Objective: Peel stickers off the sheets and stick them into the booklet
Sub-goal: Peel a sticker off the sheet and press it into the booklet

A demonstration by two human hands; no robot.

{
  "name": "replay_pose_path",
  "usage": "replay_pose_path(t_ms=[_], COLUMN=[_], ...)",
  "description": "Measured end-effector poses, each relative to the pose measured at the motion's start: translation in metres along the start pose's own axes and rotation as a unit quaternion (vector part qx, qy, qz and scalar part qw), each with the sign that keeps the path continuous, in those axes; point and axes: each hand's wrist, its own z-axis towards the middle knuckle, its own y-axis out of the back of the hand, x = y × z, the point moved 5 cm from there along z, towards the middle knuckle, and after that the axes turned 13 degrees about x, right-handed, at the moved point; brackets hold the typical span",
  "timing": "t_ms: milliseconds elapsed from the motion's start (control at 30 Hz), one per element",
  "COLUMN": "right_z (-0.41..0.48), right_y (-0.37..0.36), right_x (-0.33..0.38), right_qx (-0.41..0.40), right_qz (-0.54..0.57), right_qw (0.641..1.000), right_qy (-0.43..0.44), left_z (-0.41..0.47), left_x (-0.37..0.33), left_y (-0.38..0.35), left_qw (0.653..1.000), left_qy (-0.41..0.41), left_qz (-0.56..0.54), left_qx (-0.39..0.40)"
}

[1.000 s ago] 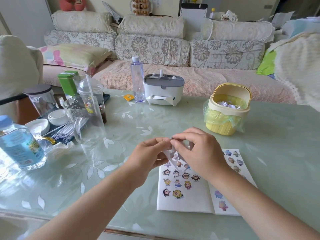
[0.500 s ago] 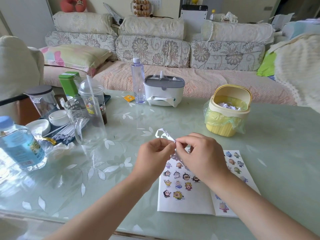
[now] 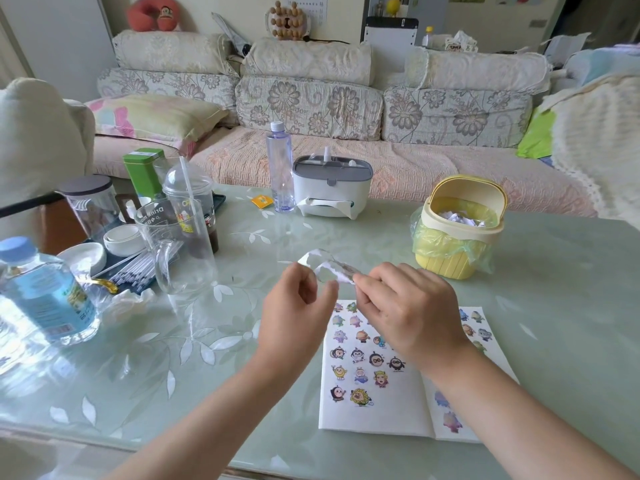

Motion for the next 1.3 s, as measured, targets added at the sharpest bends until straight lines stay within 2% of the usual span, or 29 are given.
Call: replay_pose_path(t_ms=[67,100,133,167,233,300,400,467,567,667,800,867,933,1067,1167,1300], right_z=[-0.001,-0.002,-0.003,-0.003,-0.004,-0.005,-0.006,-0.007,-0.008,-0.011,-0.011,-0.011,-0.010,-0.010,-0.011,-0.011], right_y=[-0.003,-0.005,-0.005,-0.005,-0.007,-0.008,-0.012,-0.014,-0.019,-0.026,-0.028,-0.027,-0.025,-0.021,-0.023,-0.025], right_x=[-0.002,-0.003,-0.003,-0.003,-0.002,0.000,0.000,-0.001,-0.005,-0.007,-0.005,-0.005,-0.005,-0.005,-0.004,-0.006], right_qx=[0.012,0.016,0.017,0.019,0.025,0.028,0.028,0.033,0.074,0.134,0.159,0.160,0.162,0.151,0.164,0.174], right_qz=[0.006,0.012,0.017,0.021,0.024,0.026,0.040,0.069,0.163,0.246,0.305,0.302,0.255,0.174,0.158,0.216], right_qw=[1.000,1.000,1.000,1.000,0.999,0.999,0.999,0.997,0.982,0.949,0.922,0.921,0.938,0.967,0.970,0.947], right_qy=[-0.001,-0.001,0.000,0.003,0.013,0.020,0.016,0.005,-0.063,-0.143,-0.177,-0.184,-0.172,-0.112,-0.082,-0.160], left_z=[-0.004,-0.003,0.000,0.005,0.013,0.016,0.015,0.013,0.012,0.011,0.009,0.010,0.009,0.004,0.008,0.010], left_x=[-0.016,-0.019,-0.017,-0.010,0.008,0.021,0.032,0.035,0.035,0.032,0.020,0.018,0.016,0.011,0.017,0.021], left_y=[0.009,0.010,0.011,0.012,0.010,0.004,-0.002,-0.005,-0.004,-0.002,-0.002,-0.003,-0.005,-0.011,-0.012,-0.014], left_qw=[0.975,0.966,0.967,0.979,0.996,0.974,0.930,0.910,0.916,0.943,0.973,0.981,0.983,0.973,0.973,0.971], left_qy=[-0.151,-0.182,-0.170,-0.116,0.054,0.165,0.218,0.226,0.218,0.181,0.109,0.082,0.061,0.052,0.063,0.089], left_qz=[0.142,0.168,0.174,0.160,0.064,-0.096,-0.232,-0.277,-0.267,-0.204,-0.116,-0.063,-0.041,-0.074,-0.082,-0.114], left_qx=[-0.075,-0.080,-0.074,-0.051,0.036,0.122,0.185,0.209,0.203,0.193,0.169,0.166,0.168,0.215,0.205,0.188])
